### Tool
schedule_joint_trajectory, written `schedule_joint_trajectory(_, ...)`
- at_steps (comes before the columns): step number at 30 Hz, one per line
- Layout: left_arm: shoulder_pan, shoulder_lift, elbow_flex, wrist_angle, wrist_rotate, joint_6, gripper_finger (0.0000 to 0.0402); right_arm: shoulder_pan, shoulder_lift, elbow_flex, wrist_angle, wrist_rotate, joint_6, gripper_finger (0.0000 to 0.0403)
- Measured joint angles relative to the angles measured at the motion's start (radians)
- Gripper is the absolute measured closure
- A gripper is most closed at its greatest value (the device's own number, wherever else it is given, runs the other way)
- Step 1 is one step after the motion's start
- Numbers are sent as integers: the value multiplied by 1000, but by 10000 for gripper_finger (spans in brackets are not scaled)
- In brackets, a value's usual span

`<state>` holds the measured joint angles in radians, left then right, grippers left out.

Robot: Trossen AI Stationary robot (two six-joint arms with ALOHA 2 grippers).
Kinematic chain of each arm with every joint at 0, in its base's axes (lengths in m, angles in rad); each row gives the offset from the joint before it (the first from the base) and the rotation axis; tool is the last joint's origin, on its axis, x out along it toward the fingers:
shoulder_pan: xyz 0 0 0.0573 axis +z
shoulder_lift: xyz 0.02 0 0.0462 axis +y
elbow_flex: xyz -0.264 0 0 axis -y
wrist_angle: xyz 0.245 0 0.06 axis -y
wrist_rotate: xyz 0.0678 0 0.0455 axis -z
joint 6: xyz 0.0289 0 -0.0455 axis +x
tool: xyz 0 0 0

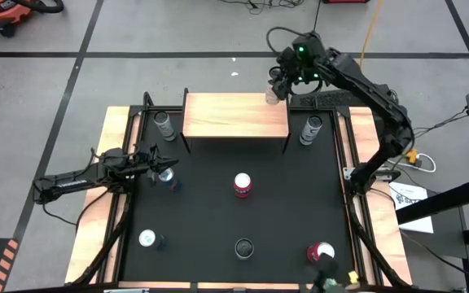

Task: Place canned beverage on shelf
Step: Put the bottom white-yellow soda can on the shelf

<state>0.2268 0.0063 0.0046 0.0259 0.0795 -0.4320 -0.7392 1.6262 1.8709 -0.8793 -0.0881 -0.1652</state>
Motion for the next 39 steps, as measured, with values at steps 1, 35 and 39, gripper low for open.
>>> schedule_joint_trajectory(1, 0, 0, 0, 0, 0, 0, 401, -2, 11, 0, -4, -11, -3, 179)
schedule_joint_trajectory(35, 0, 0, 0, 0, 0, -6, 401, -58, 52, 0, -31, -48, -10, 172)
schedule_joint_trajectory(39, 0, 0, 0, 0, 0, -6, 401, -58, 52, 0, -22, -48, -20, 172)
